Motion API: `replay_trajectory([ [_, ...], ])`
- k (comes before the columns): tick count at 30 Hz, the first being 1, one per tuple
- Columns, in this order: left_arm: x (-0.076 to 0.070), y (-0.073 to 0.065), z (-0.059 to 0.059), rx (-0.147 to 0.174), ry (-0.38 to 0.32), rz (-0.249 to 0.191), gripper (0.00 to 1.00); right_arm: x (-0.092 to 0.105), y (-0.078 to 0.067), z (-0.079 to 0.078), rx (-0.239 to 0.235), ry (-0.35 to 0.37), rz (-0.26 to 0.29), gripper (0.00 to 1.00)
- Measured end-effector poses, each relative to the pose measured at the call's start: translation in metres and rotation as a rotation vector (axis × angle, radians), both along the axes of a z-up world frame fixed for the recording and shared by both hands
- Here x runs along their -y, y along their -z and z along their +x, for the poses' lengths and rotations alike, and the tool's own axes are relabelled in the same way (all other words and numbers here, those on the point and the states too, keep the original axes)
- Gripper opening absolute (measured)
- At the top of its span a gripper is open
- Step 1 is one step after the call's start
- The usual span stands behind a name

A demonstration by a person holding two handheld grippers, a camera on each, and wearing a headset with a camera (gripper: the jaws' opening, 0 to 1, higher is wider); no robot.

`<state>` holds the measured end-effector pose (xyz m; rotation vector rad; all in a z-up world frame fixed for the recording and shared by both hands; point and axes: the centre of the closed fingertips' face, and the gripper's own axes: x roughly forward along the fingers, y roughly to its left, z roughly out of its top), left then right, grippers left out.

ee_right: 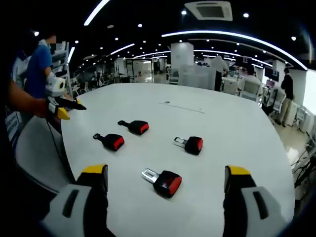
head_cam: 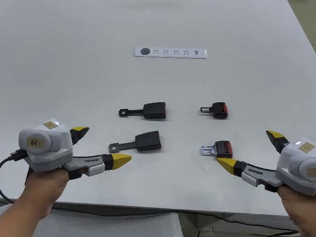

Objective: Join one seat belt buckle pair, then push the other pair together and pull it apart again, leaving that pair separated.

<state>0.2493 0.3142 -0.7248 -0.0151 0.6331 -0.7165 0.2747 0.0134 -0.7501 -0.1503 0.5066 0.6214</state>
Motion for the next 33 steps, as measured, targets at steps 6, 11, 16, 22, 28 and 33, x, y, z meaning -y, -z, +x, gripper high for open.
replay_trajectory([
  [6,0.001,-0.002,0.0,0.006,0.002,0.005,1.0,-0.001,-0.005,0.002,0.013,0.003,0.009,1.0],
  [11,0.001,-0.003,0.0,0.009,0.001,0.002,1.0,0.0,-0.006,0.003,0.018,0.008,0.009,1.0],
  [16,0.002,-0.002,0.0,0.005,0.002,-0.001,1.0,0.0,-0.005,0.003,0.016,0.006,0.005,1.0],
  [22,0.003,-0.002,0.001,0.007,0.005,-0.007,1.0,-0.002,-0.004,0.003,0.003,0.006,0.019,1.0],
  [28,0.004,-0.003,0.001,0.011,0.006,-0.015,1.0,-0.005,-0.005,0.008,0.002,0.006,0.03,1.0],
  [33,0.004,-0.003,0.002,0.009,0.009,-0.013,1.0,-0.011,-0.002,0.008,-0.006,-0.001,0.035,1.0],
])
